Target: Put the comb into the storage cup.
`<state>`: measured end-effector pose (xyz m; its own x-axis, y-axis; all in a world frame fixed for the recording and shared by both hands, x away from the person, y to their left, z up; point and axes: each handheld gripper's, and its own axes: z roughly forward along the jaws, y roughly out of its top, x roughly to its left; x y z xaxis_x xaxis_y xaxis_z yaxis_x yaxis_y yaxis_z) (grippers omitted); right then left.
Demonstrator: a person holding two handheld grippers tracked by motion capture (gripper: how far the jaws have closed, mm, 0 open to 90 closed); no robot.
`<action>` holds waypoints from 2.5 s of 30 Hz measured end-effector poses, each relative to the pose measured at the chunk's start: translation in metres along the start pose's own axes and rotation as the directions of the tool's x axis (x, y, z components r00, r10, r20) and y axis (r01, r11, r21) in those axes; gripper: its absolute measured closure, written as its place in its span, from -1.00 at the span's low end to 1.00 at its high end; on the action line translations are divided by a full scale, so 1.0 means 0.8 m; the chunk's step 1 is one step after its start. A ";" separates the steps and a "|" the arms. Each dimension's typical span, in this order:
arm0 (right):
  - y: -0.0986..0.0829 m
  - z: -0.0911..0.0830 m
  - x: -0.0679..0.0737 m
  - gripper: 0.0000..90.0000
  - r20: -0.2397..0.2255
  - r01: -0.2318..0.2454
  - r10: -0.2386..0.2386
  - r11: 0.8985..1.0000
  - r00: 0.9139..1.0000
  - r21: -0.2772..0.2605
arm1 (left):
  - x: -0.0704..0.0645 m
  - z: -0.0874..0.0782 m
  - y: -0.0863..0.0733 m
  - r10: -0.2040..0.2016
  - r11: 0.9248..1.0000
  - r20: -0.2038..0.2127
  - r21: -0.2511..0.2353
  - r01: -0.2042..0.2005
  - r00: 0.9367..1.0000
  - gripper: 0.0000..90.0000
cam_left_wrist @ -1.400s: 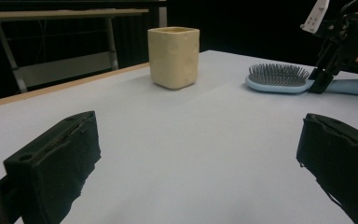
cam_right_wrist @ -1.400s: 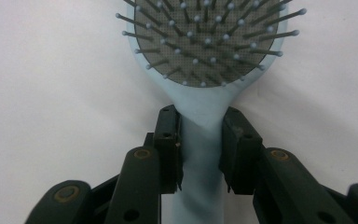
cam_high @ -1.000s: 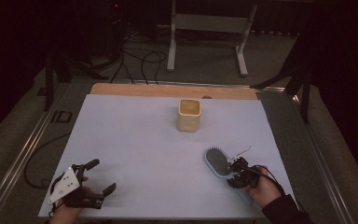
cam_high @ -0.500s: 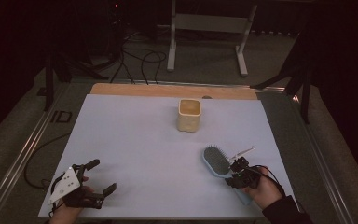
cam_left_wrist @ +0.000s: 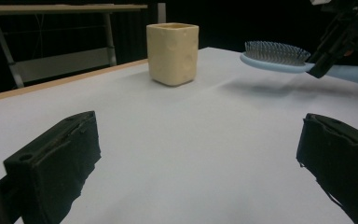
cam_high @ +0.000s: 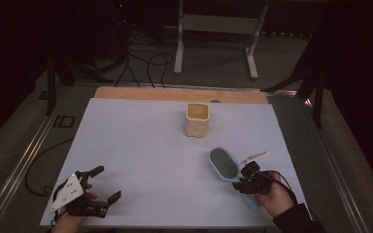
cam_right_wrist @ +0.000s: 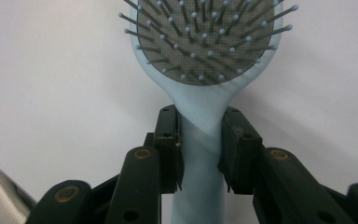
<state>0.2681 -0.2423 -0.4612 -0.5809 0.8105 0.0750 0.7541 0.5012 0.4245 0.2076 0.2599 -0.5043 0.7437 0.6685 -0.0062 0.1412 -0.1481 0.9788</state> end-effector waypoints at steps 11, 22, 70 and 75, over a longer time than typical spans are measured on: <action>0.009 -0.012 0.003 0.57 -0.014 -0.008 0.006 0.995 1.000 -0.103 | 0.000 0.000 0.000 0.001 1.000 -0.001 -0.002 -0.001 1.000 -1.00; 0.017 -0.018 0.003 0.57 -0.027 -0.021 0.016 0.981 1.000 -0.191 | 0.000 0.000 0.000 0.001 1.000 0.000 -0.001 -0.001 1.000 -1.00; 0.092 -0.041 0.005 0.57 -0.006 0.003 -0.008 0.865 1.000 -0.501 | 0.001 0.000 -0.001 -0.007 1.000 0.003 -0.001 0.007 1.000 -1.00; 0.101 -0.045 0.001 0.57 -0.016 -0.004 -0.006 0.850 1.000 -0.526 | 0.001 0.000 -0.001 -0.009 1.000 0.003 -0.002 0.009 1.000 -1.00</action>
<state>0.3178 -0.2123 -0.3946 -0.5903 0.8025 0.0873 0.4819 0.2636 0.8356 0.2083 0.2609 -0.5053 0.7445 0.6675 -0.0161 0.1472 -0.1406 0.9791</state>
